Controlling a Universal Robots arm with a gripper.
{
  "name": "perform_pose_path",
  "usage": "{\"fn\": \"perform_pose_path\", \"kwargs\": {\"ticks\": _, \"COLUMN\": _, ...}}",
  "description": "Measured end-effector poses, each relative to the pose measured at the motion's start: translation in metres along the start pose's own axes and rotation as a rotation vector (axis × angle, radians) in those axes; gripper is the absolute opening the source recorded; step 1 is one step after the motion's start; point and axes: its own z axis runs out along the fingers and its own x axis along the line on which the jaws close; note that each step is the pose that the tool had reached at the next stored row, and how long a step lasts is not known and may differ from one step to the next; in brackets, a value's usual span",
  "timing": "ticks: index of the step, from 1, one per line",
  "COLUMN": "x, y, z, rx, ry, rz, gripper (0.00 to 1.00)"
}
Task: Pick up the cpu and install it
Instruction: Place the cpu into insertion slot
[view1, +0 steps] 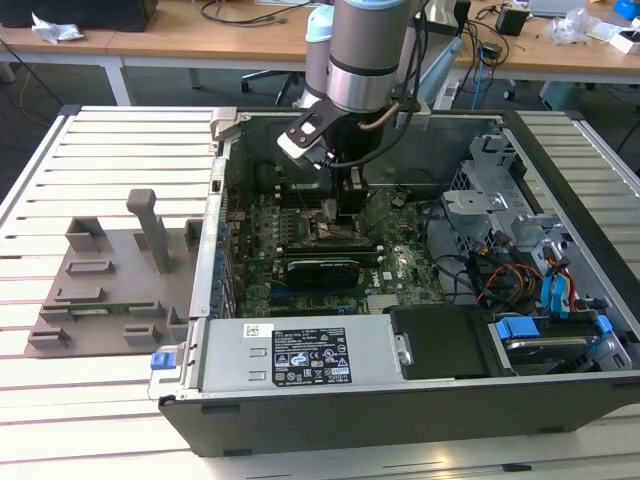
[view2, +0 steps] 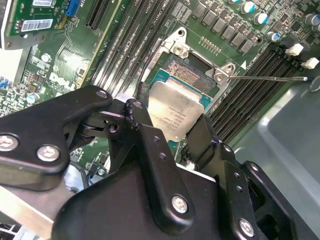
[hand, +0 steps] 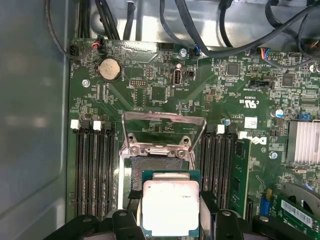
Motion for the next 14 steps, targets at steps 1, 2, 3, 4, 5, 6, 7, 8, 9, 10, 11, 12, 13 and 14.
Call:
{"fn": "perform_pose_path", "kwargs": {"ticks": 1, "x": 0.0000, "y": 0.0000, "z": 0.0011, "rx": 0.0000, "ry": 0.0000, "rz": 0.000, "gripper": 0.55}}
{"fn": "perform_pose_path", "kwargs": {"ticks": 2, "x": 0.0000, "y": 0.0000, "z": 0.0015, "rx": 0.0000, "ry": 0.0000, "rz": 0.000, "gripper": 0.55}}
{"fn": "perform_pose_path", "kwargs": {"ticks": 3, "x": 0.0001, "y": 0.0001, "z": 0.0021, "rx": 0.0000, "ry": 0.0001, "rz": 0.000, "gripper": 0.55}}
{"fn": "perform_pose_path", "kwargs": {"ticks": 4, "x": 0.0001, "y": 0.0001, "z": 0.0028, "rx": 0.0000, "ry": 0.0001, "rz": 0.000, "gripper": 0.55}}
{"fn": "perform_pose_path", "kwargs": {"ticks": 5, "x": 0.0001, "y": 0.0001, "z": 0.0031, "rx": -0.0001, "ry": 0.0000, "rz": 0.000, "gripper": 0.55}}
{"fn": "perform_pose_path", "kwargs": {"ticks": 6, "x": 0.0001, "y": 0.0001, "z": 0.0039, "rx": 0.0000, "ry": 0.0000, "rz": 0.000, "gripper": 0.55}}
{"fn": "perform_pose_path", "kwargs": {"ticks": 7, "x": 0.0002, "y": 0.0001, "z": 0.0049, "rx": 0.0000, "ry": 0.0000, "rz": 0.000, "gripper": 0.55}}
{"fn": "perform_pose_path", "kwargs": {"ticks": 8, "x": 0.0002, "y": 0.0002, "z": 0.0055, "rx": 0.0000, "ry": 0.0001, "rz": 0.000, "gripper": 0.55}}
{"fn": "perform_pose_path", "kwargs": {"ticks": 9, "x": 0.0002, "y": 0.0002, "z": 0.0062, "rx": 0.0000, "ry": 0.0001, "rz": 0.000, "gripper": 0.55}}
{"fn": "perform_pose_path", "kwargs": {"ticks": 10, "x": 0.0003, "y": 0.0003, "z": 0.0076, "rx": -0.0001, "ry": 0.0001, "rz": 0.000, "gripper": 0.55}}
{"fn": "perform_pose_path", "kwargs": {"ticks": 11, "x": 0.0003, "y": 0.0003, "z": 0.0084, "rx": 0.0000, "ry": 0.0001, "rz": 0.000, "gripper": 0.55}}
{"fn": "perform_pose_path", "kwargs": {"ticks": 12, "x": 0.0003, "y": 0.0003, "z": 0.0090, "rx": -0.0001, "ry": 0.0001, "rz": 0.000, "gripper": 0.55}}
{"fn": "perform_pose_path", "kwargs": {"ticks": 13, "x": 0.0004, "y": 0.0003, "z": 0.0097, "rx": 0.0000, "ry": 0.0000, "rz": 0.000, "gripper": 0.55}}
{"fn": "perform_pose_path", "kwargs": {"ticks": 14, "x": 0.0004, "y": 0.0003, "z": 0.0103, "rx": 0.0000, "ry": 0.0000, "rz": 0.000, "gripper": 0.55}}
